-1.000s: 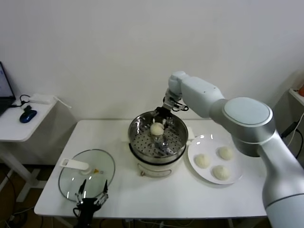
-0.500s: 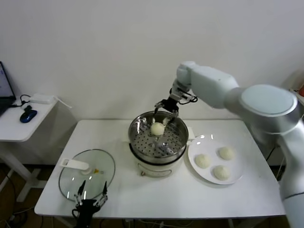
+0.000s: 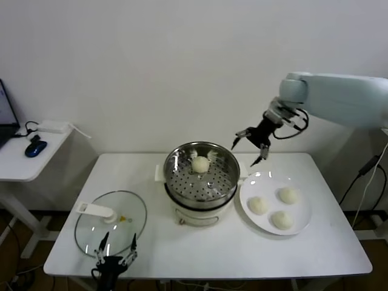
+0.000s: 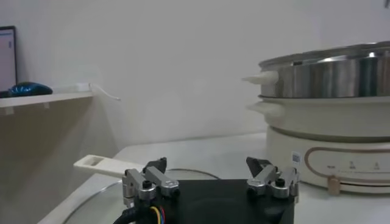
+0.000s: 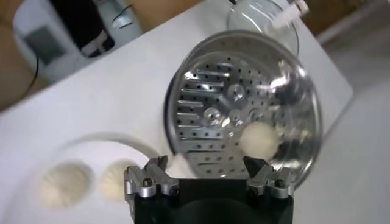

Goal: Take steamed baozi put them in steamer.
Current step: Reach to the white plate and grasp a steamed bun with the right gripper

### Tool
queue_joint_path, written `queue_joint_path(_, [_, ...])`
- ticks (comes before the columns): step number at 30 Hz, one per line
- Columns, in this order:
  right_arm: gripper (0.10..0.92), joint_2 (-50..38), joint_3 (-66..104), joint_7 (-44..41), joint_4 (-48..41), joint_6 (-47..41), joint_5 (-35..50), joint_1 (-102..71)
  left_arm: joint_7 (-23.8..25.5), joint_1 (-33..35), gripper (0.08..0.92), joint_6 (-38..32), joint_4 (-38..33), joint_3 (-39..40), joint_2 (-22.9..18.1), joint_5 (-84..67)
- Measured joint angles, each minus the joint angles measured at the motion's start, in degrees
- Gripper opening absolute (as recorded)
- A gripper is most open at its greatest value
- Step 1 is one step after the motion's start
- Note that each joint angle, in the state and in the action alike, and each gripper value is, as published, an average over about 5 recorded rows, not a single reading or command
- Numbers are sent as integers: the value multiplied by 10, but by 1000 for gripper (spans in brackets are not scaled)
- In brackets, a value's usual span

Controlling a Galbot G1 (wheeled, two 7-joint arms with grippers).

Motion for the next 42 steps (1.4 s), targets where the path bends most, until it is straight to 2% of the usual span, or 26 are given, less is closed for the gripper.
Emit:
queue_joint_path(7, [823,-55,-19,10,66,-199,16,0,0,-1,823,0,5,1,0,2])
queue_joint_path(14, [823,-75,2,21,82,-306,14,-42,0,2,823,1,8,1,0,4])
queue_joint_path(26, [823,-65,83,47,28,-374,-34,-170,1,7,823,0,8,-5,2,7])
queue_joint_path(42, [804,-30,172,68,-58,-395,-85,-283,3,11,823,-5,10,-8,2,7])
